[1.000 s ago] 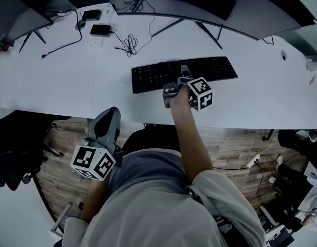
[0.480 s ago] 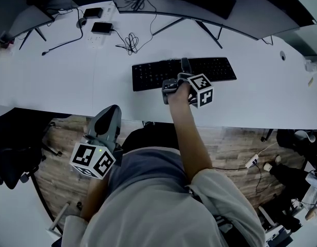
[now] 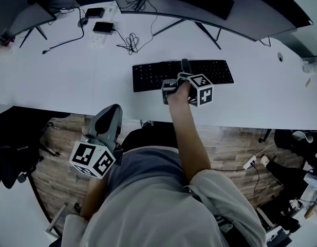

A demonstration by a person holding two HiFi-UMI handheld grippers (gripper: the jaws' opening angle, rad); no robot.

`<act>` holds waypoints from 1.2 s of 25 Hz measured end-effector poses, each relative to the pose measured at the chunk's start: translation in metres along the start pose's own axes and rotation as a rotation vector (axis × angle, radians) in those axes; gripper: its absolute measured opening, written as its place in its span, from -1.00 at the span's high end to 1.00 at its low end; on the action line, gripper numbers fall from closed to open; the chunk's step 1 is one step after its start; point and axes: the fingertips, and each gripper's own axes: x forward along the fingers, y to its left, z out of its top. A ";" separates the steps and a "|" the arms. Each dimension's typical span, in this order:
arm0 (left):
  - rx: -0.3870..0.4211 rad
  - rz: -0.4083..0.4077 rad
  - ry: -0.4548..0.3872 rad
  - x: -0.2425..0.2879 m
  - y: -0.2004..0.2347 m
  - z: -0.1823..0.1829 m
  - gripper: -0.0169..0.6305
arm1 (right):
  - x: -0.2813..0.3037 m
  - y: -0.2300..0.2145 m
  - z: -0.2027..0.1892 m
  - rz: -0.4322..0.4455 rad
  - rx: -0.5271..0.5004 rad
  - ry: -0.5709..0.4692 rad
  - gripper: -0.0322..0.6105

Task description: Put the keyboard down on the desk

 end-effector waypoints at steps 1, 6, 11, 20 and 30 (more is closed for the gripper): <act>-0.003 0.000 -0.003 -0.001 0.000 0.000 0.95 | -0.002 -0.002 0.000 -0.005 0.009 -0.002 -0.65; -0.022 -0.006 -0.014 -0.004 0.000 0.000 0.95 | -0.011 -0.013 -0.001 -0.007 0.055 0.008 -0.64; -0.025 -0.023 -0.024 -0.006 -0.003 -0.002 0.95 | -0.020 -0.022 -0.003 0.001 0.090 0.029 -0.63; -0.029 -0.055 -0.041 -0.010 -0.014 -0.006 0.95 | -0.041 -0.032 -0.017 0.024 0.050 0.086 -0.57; -0.029 -0.084 -0.061 -0.018 -0.021 -0.013 0.95 | -0.061 -0.051 -0.032 0.031 -0.017 0.161 -0.28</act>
